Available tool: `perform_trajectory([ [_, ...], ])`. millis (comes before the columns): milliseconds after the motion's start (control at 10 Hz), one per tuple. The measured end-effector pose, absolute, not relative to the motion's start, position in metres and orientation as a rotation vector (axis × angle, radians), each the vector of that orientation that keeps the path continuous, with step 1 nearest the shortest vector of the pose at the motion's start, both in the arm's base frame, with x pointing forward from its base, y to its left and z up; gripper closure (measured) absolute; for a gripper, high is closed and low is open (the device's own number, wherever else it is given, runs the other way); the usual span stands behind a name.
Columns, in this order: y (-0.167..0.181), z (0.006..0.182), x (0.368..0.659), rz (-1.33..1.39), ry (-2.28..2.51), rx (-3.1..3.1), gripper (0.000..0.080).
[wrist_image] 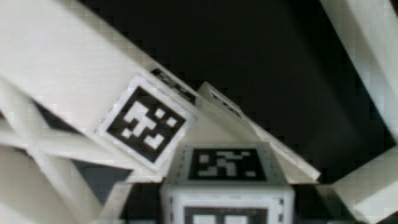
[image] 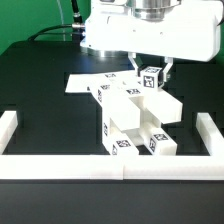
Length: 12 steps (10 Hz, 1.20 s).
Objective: Assemble chair
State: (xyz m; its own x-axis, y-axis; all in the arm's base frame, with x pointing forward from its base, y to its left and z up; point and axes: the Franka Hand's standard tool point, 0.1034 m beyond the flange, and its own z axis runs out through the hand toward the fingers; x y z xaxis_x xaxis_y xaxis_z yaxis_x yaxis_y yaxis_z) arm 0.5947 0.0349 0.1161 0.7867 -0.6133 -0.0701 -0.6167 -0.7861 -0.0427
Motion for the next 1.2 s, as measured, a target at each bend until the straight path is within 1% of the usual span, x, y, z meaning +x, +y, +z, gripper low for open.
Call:
perform_trajectory([
  [700, 0.038, 0.1159, 0.5947, 0.109, 1.724, -2.558, 0.0512],
  [1200, 0.0407, 0.1154, 0.5945, 0.127, 2.091, -2.277, 0.0512],
])
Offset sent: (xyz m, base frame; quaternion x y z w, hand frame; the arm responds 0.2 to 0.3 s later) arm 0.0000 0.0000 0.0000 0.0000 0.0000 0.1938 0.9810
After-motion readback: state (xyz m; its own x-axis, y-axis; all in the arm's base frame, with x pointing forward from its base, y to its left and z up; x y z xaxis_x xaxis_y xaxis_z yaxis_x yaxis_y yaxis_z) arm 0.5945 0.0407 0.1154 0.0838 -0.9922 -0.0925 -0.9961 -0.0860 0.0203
